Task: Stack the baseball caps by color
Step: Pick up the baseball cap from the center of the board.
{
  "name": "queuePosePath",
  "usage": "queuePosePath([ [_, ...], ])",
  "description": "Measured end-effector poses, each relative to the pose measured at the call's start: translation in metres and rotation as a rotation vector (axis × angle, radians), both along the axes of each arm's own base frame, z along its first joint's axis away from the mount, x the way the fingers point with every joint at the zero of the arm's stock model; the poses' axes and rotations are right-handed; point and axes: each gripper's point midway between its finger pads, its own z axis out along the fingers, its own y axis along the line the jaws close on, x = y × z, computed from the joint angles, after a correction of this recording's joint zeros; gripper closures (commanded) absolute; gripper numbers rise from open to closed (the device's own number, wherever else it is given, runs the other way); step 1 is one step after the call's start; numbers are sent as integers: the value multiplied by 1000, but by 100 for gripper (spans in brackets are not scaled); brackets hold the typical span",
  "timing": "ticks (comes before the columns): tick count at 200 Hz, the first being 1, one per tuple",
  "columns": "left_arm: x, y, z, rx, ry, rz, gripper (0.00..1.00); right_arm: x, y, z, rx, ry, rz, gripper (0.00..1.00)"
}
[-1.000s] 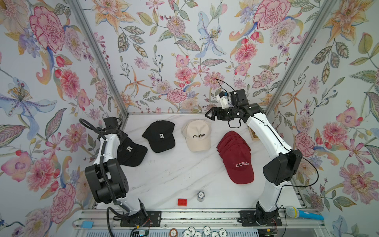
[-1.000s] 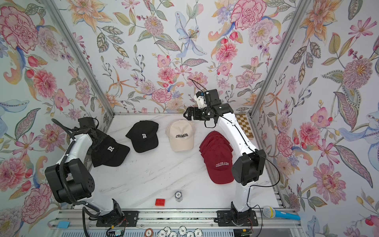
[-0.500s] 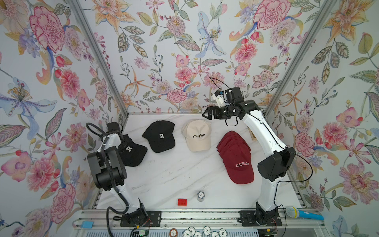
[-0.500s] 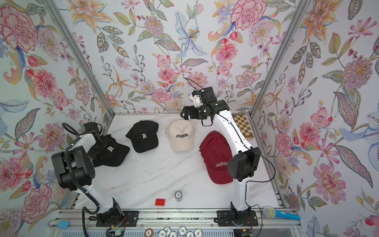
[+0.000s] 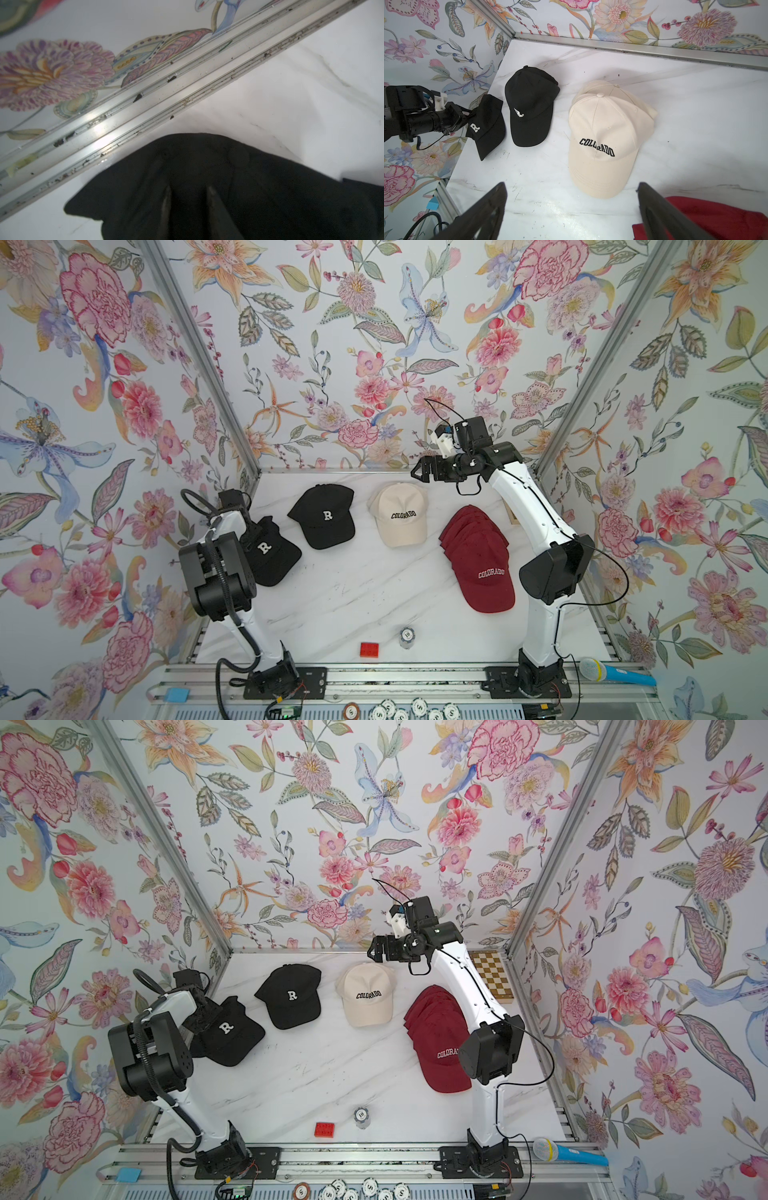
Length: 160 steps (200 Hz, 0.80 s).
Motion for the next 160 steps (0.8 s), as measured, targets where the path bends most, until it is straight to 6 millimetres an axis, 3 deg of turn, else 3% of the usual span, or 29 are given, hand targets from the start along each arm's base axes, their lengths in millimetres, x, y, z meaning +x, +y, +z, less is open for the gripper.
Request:
queuePosePath([
  [49, 4, -17, -1, -15, 12, -49, 100, 2, -4, -3, -9, 3, -12, 1],
  [80, 4, -29, 3, -18, 24, -85, 100, 0, -5, -17, -28, 32, -15, 1],
  [124, 1, -46, 32, -8, -1, -136, 100, -15, -9, -51, -63, 102, -15, 1],
  [160, -4, -53, 52, 3, -19, -159, 100, -31, -14, -62, -59, 113, -18, 1],
])
